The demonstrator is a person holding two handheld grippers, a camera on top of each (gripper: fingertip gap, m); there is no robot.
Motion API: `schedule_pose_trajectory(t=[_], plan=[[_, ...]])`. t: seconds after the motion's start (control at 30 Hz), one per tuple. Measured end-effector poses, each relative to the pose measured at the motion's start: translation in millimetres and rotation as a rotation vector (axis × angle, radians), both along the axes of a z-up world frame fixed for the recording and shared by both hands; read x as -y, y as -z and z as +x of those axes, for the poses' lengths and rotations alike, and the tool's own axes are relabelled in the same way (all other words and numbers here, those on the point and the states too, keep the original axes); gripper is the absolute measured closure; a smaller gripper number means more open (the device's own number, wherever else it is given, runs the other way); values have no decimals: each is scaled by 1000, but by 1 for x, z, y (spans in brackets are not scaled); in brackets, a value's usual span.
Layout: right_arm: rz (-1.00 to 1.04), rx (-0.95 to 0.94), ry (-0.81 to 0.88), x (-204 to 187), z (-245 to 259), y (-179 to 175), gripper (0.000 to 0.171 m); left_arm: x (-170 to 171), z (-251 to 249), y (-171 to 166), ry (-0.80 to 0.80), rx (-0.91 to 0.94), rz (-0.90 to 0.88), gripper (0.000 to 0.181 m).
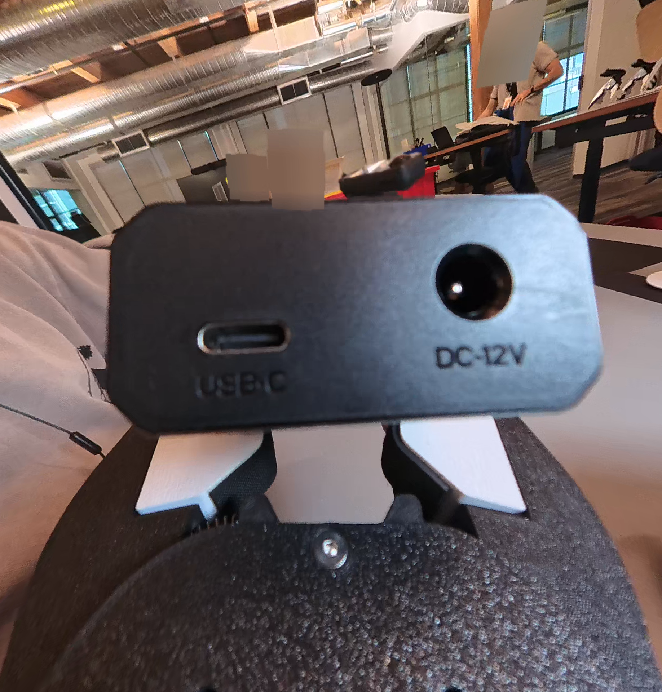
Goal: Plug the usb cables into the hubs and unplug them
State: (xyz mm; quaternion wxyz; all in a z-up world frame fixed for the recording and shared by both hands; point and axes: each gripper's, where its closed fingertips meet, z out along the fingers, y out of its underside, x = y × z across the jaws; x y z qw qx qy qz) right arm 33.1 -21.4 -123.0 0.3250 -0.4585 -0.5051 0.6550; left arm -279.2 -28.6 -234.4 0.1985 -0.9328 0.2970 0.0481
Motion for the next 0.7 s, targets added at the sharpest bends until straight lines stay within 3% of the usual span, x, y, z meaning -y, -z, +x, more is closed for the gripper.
schedule_pose_trajectory(t=[0.17,0.5,0.63,0.7], plan=[[5,2,-12,3,2,-1,101,-5,-4,25,33,-130,-156,139],[4,24,-25,5,0,3,101,-13,2,27,58,-109,-223,151],[9,23,-21,5,1,2,101,-12,8,26,174,-176,-247,161],[4,23,-23,4,1,2,101,-20,12,23,211,-199,-204,157]])
